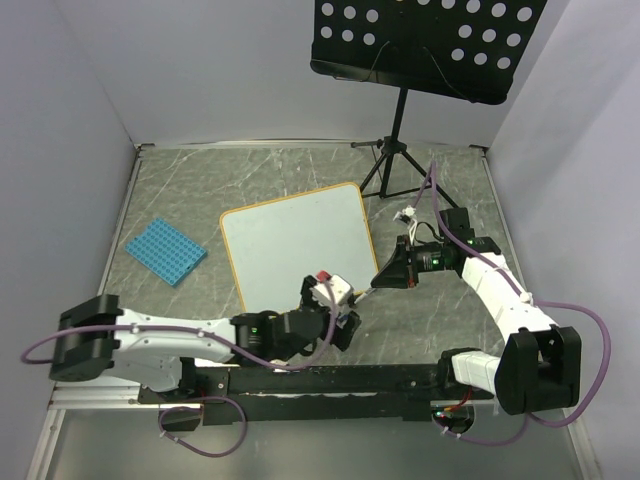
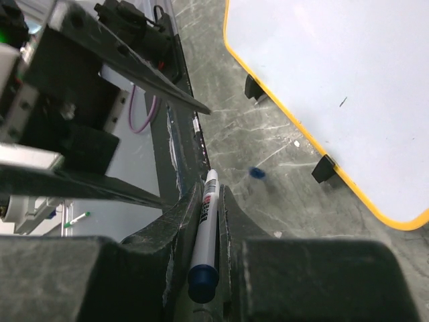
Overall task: Write a sentence on the whiteboard
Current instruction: Pass from the left arm to the right, then pass from the right arm to the left, then pass from the left arm to the right
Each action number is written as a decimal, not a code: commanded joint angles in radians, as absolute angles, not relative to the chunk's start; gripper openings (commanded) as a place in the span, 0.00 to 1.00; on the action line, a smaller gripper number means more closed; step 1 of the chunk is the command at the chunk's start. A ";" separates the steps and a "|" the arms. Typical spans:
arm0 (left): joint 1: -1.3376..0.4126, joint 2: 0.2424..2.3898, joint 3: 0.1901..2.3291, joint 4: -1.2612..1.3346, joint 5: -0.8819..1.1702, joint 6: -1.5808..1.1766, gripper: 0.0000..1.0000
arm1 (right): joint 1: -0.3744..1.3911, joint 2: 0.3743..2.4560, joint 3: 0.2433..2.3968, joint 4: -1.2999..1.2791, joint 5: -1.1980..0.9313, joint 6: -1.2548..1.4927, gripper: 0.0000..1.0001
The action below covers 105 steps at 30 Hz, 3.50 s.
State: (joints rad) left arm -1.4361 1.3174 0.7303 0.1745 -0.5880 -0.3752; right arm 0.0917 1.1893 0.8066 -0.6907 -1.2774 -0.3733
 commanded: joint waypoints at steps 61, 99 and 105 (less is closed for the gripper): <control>-1.115 1.422 0.926 0.111 0.089 -0.097 0.01 | 0.080 1.177 0.844 -0.693 -1.374 -0.412 0.62; -1.051 1.497 1.046 -0.008 0.264 -0.052 0.01 | 0.141 1.236 0.864 -0.721 -1.322 -0.407 0.40; -1.048 1.493 1.040 0.018 0.275 -0.063 0.01 | 0.144 1.239 0.865 -0.719 -1.315 -0.403 0.35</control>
